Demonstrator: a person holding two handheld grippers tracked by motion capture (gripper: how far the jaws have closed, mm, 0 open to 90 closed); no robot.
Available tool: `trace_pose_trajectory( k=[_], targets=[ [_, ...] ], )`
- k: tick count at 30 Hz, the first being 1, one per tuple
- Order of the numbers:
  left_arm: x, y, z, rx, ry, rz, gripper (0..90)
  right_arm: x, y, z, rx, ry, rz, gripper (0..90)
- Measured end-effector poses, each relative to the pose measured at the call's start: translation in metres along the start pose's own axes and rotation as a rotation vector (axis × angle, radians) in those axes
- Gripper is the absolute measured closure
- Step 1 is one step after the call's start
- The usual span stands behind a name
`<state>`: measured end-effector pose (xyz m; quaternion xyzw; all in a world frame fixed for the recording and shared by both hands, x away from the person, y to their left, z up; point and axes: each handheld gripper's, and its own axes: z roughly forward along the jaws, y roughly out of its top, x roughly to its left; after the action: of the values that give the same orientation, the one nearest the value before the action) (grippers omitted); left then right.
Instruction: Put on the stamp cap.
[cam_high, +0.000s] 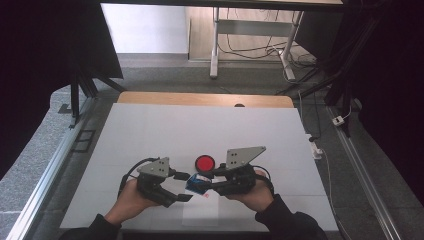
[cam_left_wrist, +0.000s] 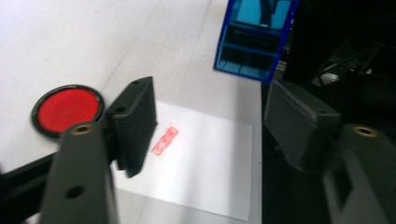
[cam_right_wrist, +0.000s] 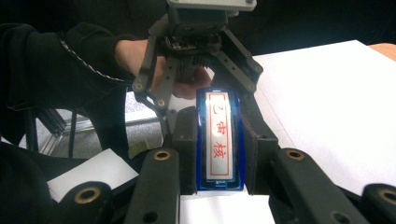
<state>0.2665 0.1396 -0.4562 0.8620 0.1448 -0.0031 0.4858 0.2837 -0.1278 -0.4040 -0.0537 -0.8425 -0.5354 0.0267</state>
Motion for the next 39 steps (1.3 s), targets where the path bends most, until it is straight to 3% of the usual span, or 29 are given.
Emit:
trace_pose_trajectory(
  k=[14,17,22,35,39],
  targets=[
    [-0.010,-0.020,-0.034,-0.013,0.135,-0.161,6.6,-0.001,0.000,-0.004,0.019,-0.052,0.000,70.6],
    [-0.014,-0.028,-0.043,-0.010,0.177,-0.205,5.9,-0.001,-0.001,-0.004,0.028,-0.068,0.003,70.6],
    [-0.019,-0.042,-0.055,-0.032,0.197,-0.273,4.7,-0.001,-0.001,-0.004,0.037,-0.086,-0.002,70.6],
    [-0.033,-0.072,-0.078,0.004,0.344,-0.350,0.0,-0.003,-0.003,-0.006,0.050,-0.128,0.003,70.5],
    [-0.037,-0.079,-0.083,0.004,0.367,-0.369,0.0,-0.004,-0.003,-0.006,0.055,-0.135,0.006,70.5]
  ],
)
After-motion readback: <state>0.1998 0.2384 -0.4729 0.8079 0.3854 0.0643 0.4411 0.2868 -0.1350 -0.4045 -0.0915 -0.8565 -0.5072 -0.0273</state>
